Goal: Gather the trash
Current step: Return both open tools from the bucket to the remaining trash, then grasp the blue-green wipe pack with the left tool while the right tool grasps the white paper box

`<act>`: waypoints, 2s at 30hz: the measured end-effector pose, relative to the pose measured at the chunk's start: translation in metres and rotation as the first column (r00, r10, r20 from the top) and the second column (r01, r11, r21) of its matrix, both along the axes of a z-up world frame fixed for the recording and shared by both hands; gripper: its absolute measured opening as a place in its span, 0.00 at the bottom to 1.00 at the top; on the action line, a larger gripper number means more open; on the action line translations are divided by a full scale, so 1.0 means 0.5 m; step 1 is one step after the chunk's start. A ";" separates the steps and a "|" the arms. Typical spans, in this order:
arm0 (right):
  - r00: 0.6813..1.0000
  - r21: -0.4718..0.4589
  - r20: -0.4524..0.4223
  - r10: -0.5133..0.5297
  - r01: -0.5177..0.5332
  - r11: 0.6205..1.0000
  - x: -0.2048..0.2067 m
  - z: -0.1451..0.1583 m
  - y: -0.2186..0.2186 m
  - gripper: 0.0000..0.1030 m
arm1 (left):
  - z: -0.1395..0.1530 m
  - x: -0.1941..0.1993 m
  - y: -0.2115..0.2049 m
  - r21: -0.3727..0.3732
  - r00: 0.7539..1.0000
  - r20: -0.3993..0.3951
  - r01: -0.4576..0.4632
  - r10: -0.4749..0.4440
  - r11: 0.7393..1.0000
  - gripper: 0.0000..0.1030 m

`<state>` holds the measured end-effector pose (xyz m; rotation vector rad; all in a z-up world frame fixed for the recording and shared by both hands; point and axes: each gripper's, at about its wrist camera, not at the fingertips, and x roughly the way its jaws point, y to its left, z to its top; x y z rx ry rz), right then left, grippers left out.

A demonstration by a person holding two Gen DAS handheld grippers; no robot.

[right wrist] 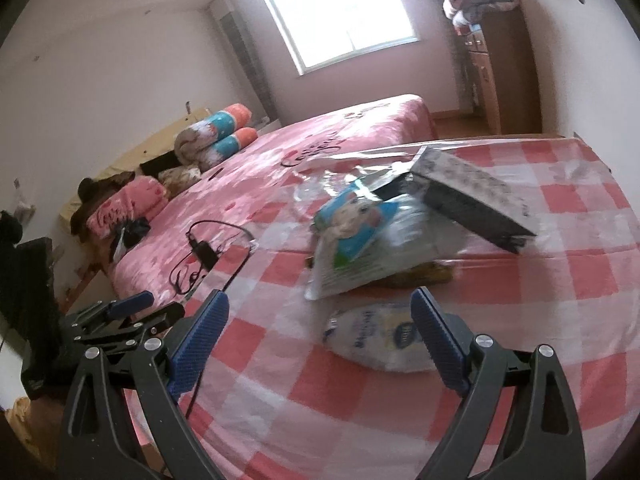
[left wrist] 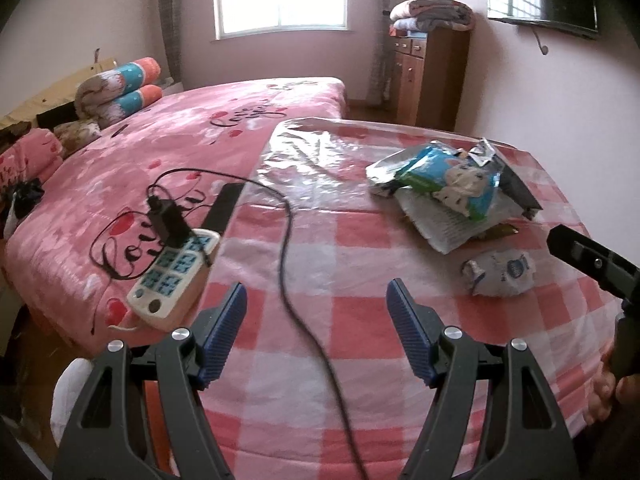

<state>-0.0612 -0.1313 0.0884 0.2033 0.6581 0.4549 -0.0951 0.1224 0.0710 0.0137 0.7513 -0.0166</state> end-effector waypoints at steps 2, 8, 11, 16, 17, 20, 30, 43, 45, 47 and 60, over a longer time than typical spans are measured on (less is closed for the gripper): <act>1.000 0.007 -0.005 -0.015 0.015 1.000 0.006 0.000 -0.019 0.89 | 0.003 0.007 -0.013 -0.003 1.000 0.002 0.012 -0.012 1.000 0.71; 0.998 -0.011 -0.019 -0.064 0.064 0.998 0.034 0.007 -0.086 0.89 | 0.015 0.044 -0.067 -0.039 0.998 -0.005 0.065 -0.066 0.997 0.71; 0.997 -0.064 -0.032 -0.070 0.068 0.996 0.057 0.009 -0.111 0.89 | 0.021 0.065 -0.103 -0.046 0.995 -0.005 0.098 -0.099 0.994 0.71; 0.997 -0.157 -0.040 -0.067 0.060 0.986 0.099 0.010 -0.143 0.89 | 0.031 0.113 -0.161 -0.094 0.988 -0.023 0.149 -0.151 0.984 0.71; 0.997 -0.173 -0.041 -0.067 0.059 0.983 0.109 0.011 -0.149 0.89 | 0.034 0.126 -0.171 -0.120 0.987 -0.033 0.152 -0.157 0.981 0.71; 0.998 -0.214 -0.041 -0.054 0.044 0.976 0.140 0.013 -0.164 0.89 | 0.034 0.165 -0.196 -0.167 0.985 -0.081 0.139 -0.154 0.976 0.71; 0.994 -0.330 -0.043 0.104 -0.112 0.937 0.245 0.009 -0.154 0.89 | 0.017 0.273 -0.217 -0.264 0.972 -0.216 0.036 -0.096 0.964 0.70; 0.972 -0.351 -0.068 0.226 -0.236 0.906 0.302 -0.005 -0.131 0.89 | -0.019 0.340 -0.212 -0.265 0.955 -0.292 -0.033 -0.047 0.964 0.70; 0.967 -0.352 -0.082 0.240 -0.253 0.901 0.311 -0.011 -0.129 0.89 | -0.024 0.347 -0.211 -0.267 0.954 -0.297 -0.039 -0.043 0.963 0.70; 0.965 -0.355 -0.091 0.248 -0.264 0.897 0.319 -0.017 -0.125 0.89 | -0.026 0.350 -0.214 -0.265 0.953 -0.300 -0.036 -0.047 0.963 0.70; 0.980 -0.373 -0.054 0.193 -0.199 0.906 0.304 -0.038 -0.113 0.80 | -0.045 0.366 -0.217 -0.278 0.951 -0.305 -0.035 -0.054 0.960 0.70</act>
